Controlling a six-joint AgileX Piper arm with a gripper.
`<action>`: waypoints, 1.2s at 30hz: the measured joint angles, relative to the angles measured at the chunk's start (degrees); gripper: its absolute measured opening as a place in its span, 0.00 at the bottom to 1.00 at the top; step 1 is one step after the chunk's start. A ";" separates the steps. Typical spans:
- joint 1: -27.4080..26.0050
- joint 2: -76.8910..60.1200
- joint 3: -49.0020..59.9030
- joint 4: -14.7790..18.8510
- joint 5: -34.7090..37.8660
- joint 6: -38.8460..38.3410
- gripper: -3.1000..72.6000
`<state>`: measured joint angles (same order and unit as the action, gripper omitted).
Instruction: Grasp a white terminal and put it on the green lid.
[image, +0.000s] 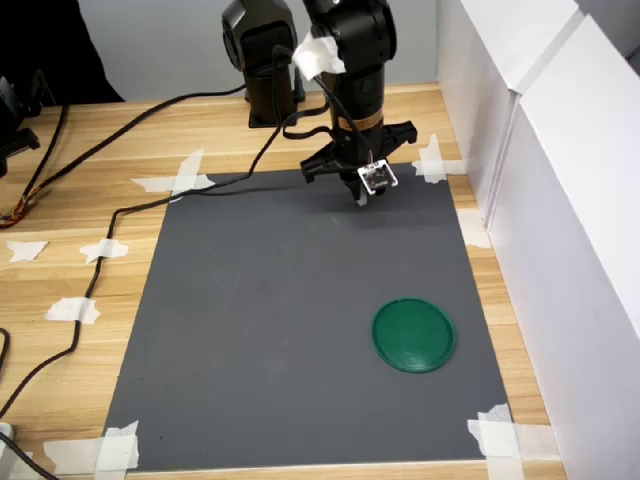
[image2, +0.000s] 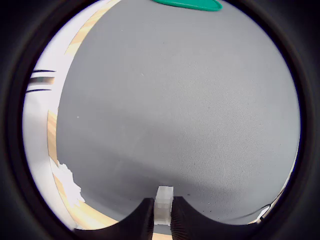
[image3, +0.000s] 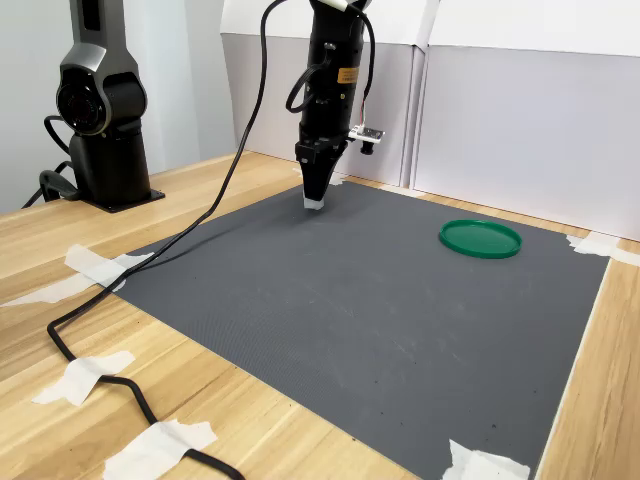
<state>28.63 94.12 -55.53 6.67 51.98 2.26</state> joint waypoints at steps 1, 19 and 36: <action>0.00 -0.40 -0.44 0.00 0.62 0.00 0.16; -2.27 6.21 -24.21 -1.44 6.05 -0.72 0.16; -8.33 27.89 -46.53 2.59 8.42 -5.17 0.16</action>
<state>20.30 122.01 -102.06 9.26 60.40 -2.90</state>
